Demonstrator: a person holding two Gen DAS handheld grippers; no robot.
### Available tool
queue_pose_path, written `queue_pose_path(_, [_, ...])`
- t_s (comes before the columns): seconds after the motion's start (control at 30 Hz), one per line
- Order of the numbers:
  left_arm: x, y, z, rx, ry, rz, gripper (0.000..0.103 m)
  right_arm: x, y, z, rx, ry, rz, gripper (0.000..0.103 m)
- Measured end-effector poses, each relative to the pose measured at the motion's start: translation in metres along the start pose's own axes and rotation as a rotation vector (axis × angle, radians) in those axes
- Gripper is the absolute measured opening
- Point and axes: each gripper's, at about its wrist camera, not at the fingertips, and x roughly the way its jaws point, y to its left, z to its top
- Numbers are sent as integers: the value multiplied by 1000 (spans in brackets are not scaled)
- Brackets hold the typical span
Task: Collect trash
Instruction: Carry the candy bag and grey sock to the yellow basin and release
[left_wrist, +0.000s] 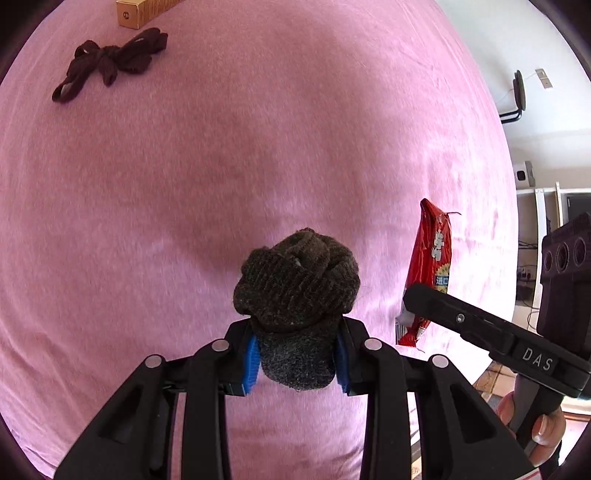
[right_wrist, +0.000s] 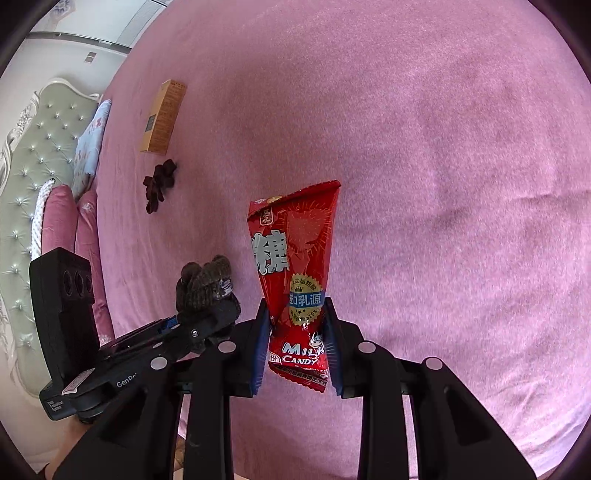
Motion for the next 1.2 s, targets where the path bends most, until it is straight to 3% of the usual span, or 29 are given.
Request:
queue_pose_path(0.07, [-4,-5,-19,20,8,-5,32,-6,-3,-20,12,-2,-6,27])
queue_pose_path(0.23, [-26,-11,-20,68,17,-16,32,-19,-9,-71,63,-19,-7,27])
queue_pose_path(0.5, [-41,-34,-54,164,30,-35,32,-46,-21,-149,157,-93,8,27])
queue_pose_path(0.77, [-39,-69,-114,270,77,-49,32,-82,-50,-206,216,-142,21,27])
queue_pose_path(1.0, [-22,-139,-175,395,114,-49,32,-139,-108,-253,291,-216,17,27])
queue_pose_path(1.2, [12,-221,-216,497,168,-57,32,-181,-175,-295,371,-274,12,27])
